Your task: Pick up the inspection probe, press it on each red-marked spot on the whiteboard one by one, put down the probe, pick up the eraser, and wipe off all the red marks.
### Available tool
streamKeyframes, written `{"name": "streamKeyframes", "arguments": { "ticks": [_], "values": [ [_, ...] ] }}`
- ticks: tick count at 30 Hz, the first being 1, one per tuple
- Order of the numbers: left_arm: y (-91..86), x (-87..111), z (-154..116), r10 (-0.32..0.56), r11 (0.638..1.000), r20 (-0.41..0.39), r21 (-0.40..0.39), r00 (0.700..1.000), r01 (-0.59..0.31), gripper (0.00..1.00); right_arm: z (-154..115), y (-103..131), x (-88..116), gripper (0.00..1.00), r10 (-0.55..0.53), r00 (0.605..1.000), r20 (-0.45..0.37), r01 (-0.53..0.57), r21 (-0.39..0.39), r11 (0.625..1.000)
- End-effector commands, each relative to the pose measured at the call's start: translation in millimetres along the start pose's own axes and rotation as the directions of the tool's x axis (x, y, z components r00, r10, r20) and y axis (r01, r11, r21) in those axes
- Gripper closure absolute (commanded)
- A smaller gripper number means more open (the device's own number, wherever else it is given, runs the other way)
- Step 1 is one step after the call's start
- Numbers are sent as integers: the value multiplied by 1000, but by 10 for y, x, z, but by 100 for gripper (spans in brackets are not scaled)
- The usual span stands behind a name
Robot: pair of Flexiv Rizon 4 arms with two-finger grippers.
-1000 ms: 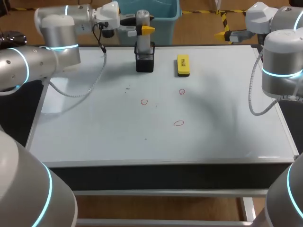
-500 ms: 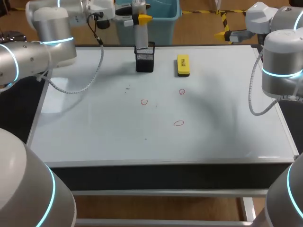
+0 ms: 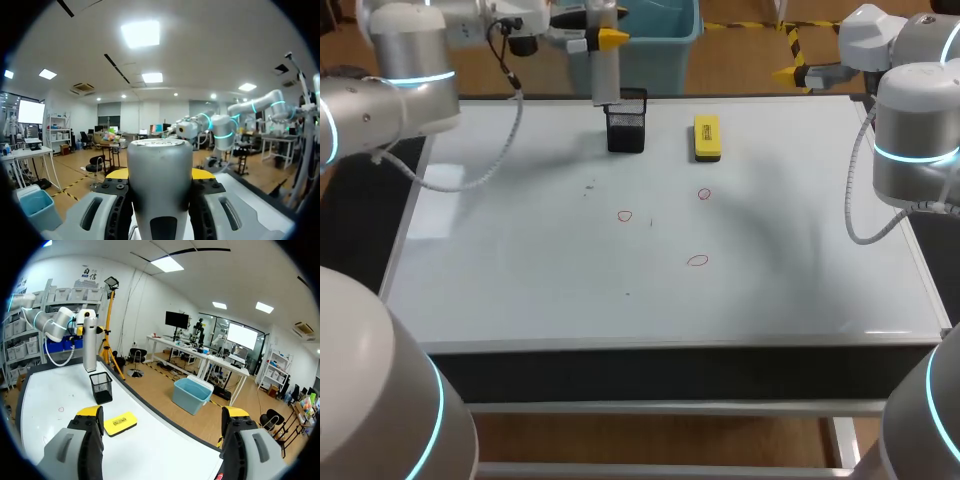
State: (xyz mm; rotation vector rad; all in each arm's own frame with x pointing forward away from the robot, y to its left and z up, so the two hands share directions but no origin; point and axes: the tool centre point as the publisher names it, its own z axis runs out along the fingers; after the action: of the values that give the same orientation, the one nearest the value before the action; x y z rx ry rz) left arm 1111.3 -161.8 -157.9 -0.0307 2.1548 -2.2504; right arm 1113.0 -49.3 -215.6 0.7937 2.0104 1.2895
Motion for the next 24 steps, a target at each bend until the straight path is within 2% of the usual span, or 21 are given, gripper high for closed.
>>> {"name": "streamKeyframes", "arguments": {
  "ticks": [1, 12, 17, 24],
  "values": [
    [-32, 157, -121, 0, 1000, 33, -18, 999, 0, 100, 2, -2, -3, 0, 0, 1000, -1, 0, 1, 1000],
    [119, 434, -292, 21, 1000, 94, -24, 995, -19, 100, 2, -2, -3, 0, 0, 1000, -1, 0, 1, 1000],
    [197, 515, -404, 31, 999, 149, -31, 988, -27, 100, 2, -2, -3, 0, 0, 1000, -1, 0, 1, 1000],
    [301, 595, -506, 43, 999, 178, -15, 983, -41, 100, 2, -2, -3, 0, 0, 1000, -1, 0, 1, 1000]
  ]
}}
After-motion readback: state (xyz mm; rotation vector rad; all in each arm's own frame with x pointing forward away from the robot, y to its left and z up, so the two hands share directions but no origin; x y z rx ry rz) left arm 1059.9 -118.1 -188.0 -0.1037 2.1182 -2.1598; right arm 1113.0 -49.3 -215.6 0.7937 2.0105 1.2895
